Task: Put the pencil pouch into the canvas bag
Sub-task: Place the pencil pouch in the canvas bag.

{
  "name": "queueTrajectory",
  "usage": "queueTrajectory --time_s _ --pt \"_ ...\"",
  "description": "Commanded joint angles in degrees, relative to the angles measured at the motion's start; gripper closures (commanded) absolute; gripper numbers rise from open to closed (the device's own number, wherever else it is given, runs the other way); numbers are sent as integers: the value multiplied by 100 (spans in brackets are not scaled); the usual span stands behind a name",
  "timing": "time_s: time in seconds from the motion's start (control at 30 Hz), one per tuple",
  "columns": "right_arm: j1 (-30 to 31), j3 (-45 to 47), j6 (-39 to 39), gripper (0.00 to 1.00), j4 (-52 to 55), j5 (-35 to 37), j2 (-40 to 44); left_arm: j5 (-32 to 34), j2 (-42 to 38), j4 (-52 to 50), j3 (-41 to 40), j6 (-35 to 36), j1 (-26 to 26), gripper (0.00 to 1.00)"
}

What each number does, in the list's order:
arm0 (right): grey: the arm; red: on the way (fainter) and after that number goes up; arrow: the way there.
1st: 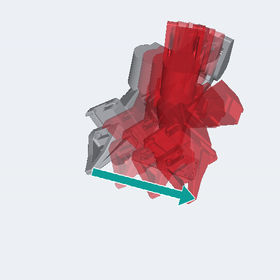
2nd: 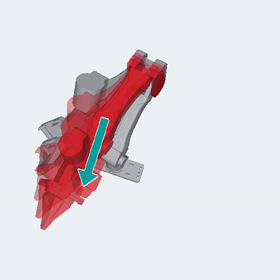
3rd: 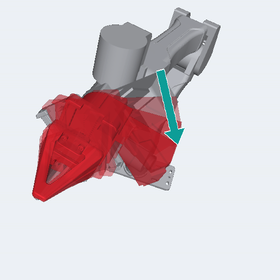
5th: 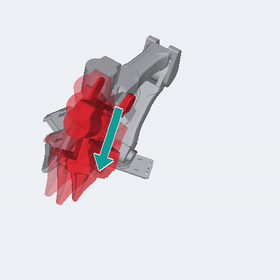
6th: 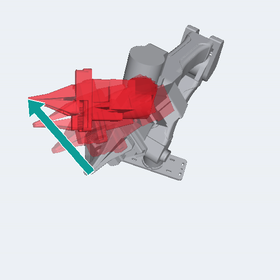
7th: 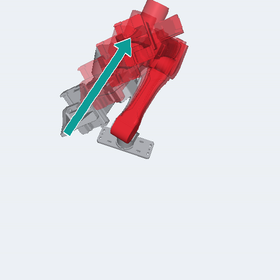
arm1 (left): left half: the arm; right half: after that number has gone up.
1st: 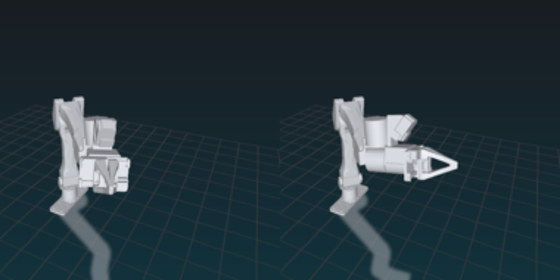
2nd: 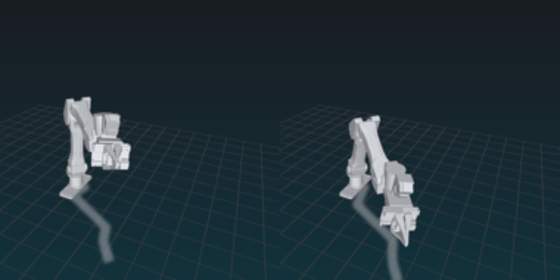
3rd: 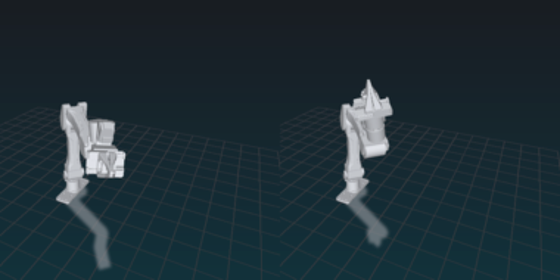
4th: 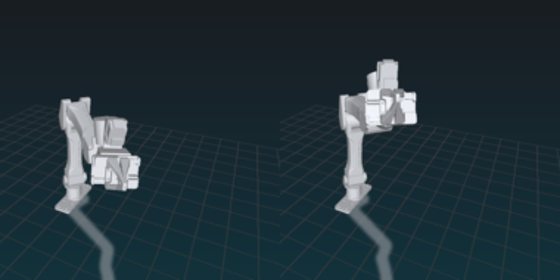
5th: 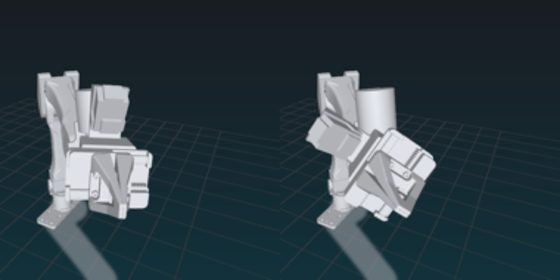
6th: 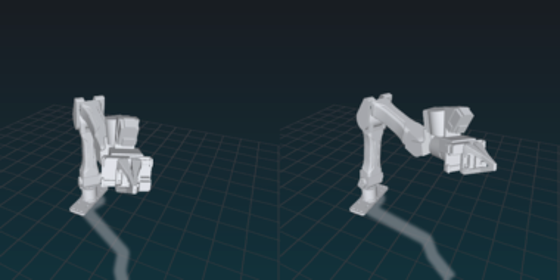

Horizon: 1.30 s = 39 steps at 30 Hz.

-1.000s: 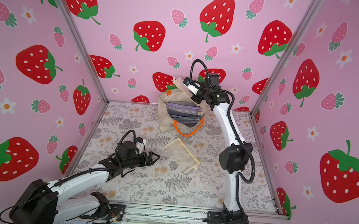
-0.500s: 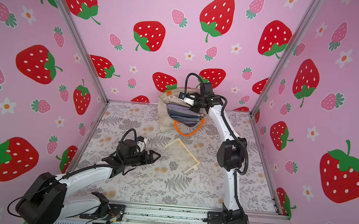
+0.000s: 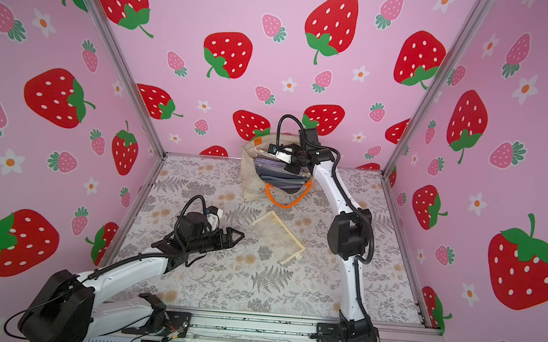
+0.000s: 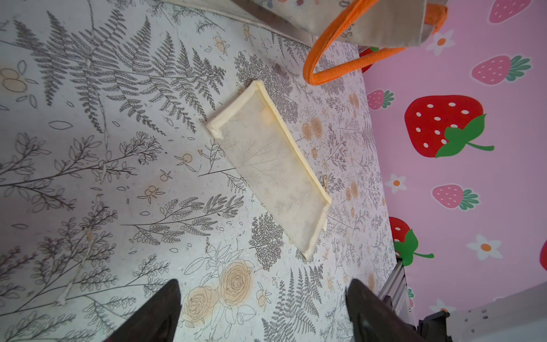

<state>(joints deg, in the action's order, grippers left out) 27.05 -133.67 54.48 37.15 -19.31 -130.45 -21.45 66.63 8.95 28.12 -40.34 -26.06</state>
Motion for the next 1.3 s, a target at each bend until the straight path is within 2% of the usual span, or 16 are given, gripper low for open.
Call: queueTrajectory --time_s 0.0,0.2,0.27,0.37,0.53,0.63,0.77,0.87,1.1,1.2,1.27 --pt "60 -105 -57 100 220 120 -220 14 -152 -22 80 13 31 11" --pt "55 -536 -220 100 506 181 -520 33 -383 -124 19 -9 30 11" --pt "72 -708 -342 91 662 181 -539 49 -497 -180 -5 -10 25 11" --pt "133 -470 -539 70 639 217 -214 119 -693 -325 -39 6 29 11" --pt "237 937 -857 43 -139 275 924 203 -984 -542 -105 26 28 11" --pt "248 1545 -1185 38 -393 139 1529 294 -1144 -701 -118 41 31 11" --pt "257 1942 -2040 35 -379 322 2151 396 -1198 -986 -20 96 29 11" --pt "248 2535 -3028 36 -292 585 2757 358 -1073 -934 12 9 7 11" --pt "15 6244 -5154 36 -1419 139 4733 519 -536 -562 138 -139 -235 13" --pt "-155 7423 -5544 37 -1781 -51 4979 546 -77 -241 223 -272 -395 16" --pt "-292 7684 -5632 38 -1800 -271 4860 576 278 18 293 -357 -519 17"
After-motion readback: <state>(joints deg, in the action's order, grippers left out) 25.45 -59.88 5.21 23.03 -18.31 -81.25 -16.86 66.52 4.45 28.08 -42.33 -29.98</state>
